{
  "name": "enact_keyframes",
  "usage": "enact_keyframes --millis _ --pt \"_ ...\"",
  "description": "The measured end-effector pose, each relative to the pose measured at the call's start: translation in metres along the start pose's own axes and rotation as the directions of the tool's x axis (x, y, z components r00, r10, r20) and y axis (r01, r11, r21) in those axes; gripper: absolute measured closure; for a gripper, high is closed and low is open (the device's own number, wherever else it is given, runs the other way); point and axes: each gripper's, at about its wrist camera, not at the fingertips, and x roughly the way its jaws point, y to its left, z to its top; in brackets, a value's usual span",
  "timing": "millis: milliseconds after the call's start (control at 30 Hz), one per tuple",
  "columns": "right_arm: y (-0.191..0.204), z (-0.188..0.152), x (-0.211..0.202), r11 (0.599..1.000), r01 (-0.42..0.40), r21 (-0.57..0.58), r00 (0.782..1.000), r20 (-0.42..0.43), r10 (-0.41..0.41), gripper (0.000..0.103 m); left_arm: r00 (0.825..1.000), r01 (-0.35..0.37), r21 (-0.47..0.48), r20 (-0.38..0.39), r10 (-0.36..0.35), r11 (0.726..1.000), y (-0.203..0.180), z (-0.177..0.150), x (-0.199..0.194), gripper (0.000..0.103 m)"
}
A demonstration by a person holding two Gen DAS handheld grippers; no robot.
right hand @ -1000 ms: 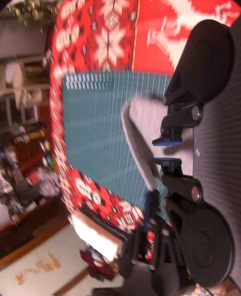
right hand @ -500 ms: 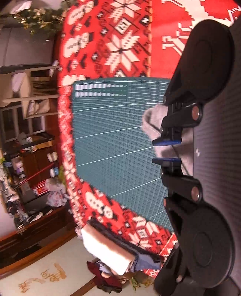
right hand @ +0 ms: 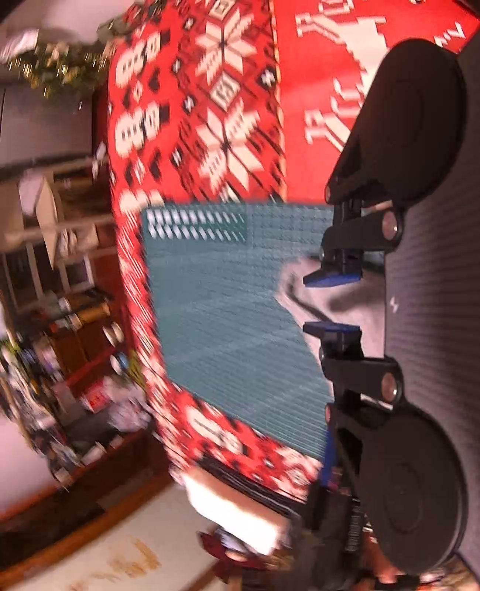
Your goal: Fold clothes
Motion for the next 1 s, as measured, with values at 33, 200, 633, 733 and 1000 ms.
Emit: enact_keyframes --millis 33,200,633,733,1000 --pt "-0.007 0.003 0.002 0.999 0.004 0.037 1.000 -0.002 -0.004 0.073 1.000 0.007 -0.013 -0.008 -0.007 1.000 0.001 -0.001 0.001 0.075" --pt "-0.044 0.012 0.020 0.956 -0.073 0.284 0.997 -0.016 0.081 0.063 1.000 0.012 -0.033 -0.012 -0.012 0.999 0.001 -0.003 0.002 0.079" --pt "-0.035 0.008 0.031 0.970 -0.049 0.237 0.993 -0.095 0.074 0.092 1.000 0.000 0.011 -0.018 0.000 1.000 -0.005 -0.006 0.007 0.091" --pt "-0.012 0.015 0.022 0.994 -0.061 0.094 0.997 -0.039 0.065 0.093 1.000 -0.008 0.008 -0.017 0.008 1.000 -0.004 -0.007 0.007 0.091" --pt "-0.014 0.016 0.016 0.995 -0.080 0.065 0.997 -0.011 0.081 0.090 0.999 -0.054 -0.014 -0.008 0.054 0.998 0.004 -0.007 0.002 0.091"
